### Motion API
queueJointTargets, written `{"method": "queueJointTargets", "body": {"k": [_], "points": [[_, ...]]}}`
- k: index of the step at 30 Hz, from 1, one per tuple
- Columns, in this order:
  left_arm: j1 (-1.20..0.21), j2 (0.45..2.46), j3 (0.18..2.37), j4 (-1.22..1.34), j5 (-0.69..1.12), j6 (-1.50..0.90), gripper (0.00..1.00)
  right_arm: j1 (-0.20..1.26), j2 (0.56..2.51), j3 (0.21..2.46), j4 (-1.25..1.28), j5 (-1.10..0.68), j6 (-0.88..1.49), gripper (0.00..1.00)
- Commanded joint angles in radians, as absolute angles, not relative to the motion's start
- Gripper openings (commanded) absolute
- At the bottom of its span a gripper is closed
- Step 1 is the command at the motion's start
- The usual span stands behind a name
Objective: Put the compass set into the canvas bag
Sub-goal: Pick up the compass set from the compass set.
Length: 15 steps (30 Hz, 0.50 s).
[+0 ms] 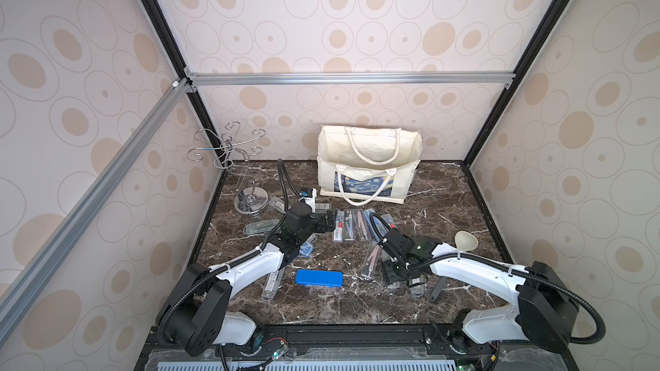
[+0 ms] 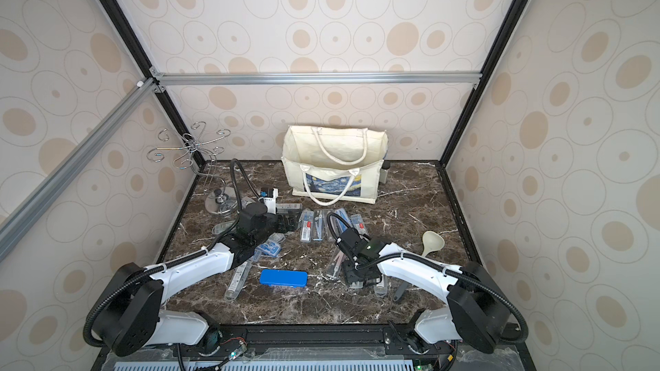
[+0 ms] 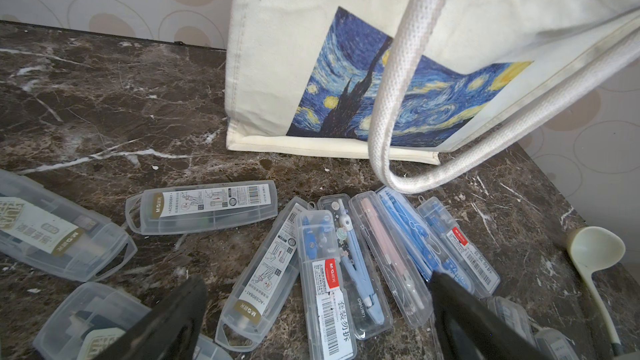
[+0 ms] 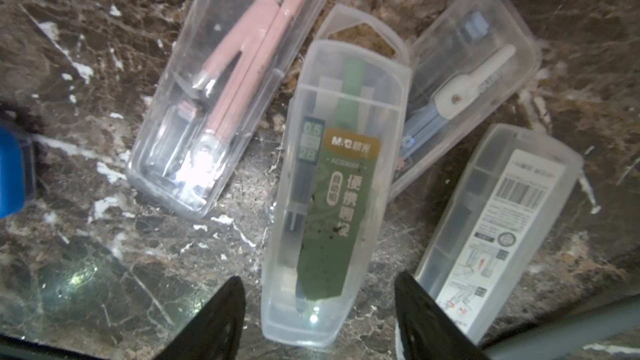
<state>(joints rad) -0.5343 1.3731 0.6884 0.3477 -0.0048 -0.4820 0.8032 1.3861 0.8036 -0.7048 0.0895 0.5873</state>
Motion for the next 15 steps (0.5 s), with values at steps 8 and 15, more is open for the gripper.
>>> {"method": "queueJointTargets", "body": {"k": [8, 15], "points": [[-0.528, 1.378, 0.677, 0.377, -0.018, -0.473, 1.00, 0.816, 1.490, 0.846, -0.693, 0.138, 0.607, 0.63], [-0.526, 1.381, 0.673, 0.376, -0.025, -0.468, 1.00, 0.817, 1.483, 0.839, -0.672, 0.113, 0.603, 0.50]]}}
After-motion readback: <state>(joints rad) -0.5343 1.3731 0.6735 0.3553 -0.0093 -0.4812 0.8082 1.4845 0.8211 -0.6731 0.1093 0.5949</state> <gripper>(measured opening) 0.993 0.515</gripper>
